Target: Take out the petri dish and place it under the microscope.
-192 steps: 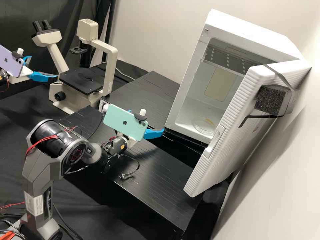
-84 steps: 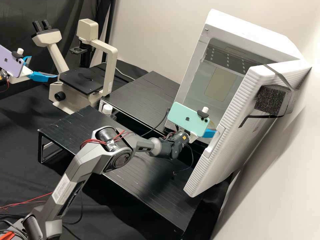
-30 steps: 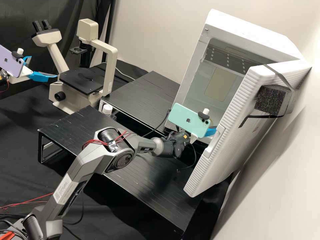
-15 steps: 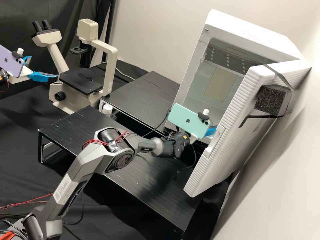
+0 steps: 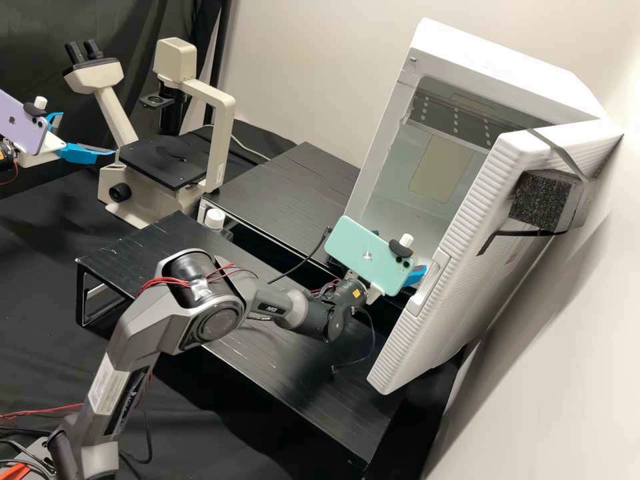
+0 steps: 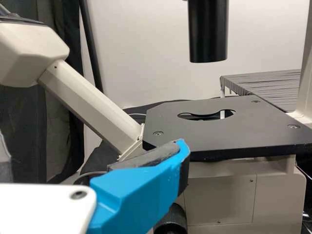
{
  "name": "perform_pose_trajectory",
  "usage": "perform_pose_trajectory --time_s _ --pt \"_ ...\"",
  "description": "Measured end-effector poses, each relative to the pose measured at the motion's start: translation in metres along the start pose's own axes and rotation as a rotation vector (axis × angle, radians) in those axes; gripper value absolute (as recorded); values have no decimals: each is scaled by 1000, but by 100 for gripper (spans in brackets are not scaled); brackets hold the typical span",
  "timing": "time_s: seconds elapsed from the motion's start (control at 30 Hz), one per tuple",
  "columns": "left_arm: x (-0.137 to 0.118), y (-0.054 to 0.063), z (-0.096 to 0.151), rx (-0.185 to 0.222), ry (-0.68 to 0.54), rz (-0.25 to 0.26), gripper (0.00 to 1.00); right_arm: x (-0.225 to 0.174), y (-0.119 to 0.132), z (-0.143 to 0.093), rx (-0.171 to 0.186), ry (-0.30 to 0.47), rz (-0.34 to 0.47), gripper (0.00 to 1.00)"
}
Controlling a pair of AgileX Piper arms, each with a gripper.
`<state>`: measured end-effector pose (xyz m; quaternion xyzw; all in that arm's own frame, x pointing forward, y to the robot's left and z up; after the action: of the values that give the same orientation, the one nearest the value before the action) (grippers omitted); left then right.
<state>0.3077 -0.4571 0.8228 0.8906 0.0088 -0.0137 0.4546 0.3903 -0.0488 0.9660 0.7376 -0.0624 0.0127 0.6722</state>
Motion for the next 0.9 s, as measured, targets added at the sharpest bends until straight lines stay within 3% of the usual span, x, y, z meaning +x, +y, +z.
perform_pose_trajectory --time_s 0.37,0.6,0.9 --pt "0 0 0 0 0 0 100 -64 -20 6 61 54 -4 0" --pt "0 0 0 0 0 0 100 -104 -39 -16 76 155 -23 0" --pt "0 0 0 0 0 0 100 -138 -93 -82 -9 401 -170 0"
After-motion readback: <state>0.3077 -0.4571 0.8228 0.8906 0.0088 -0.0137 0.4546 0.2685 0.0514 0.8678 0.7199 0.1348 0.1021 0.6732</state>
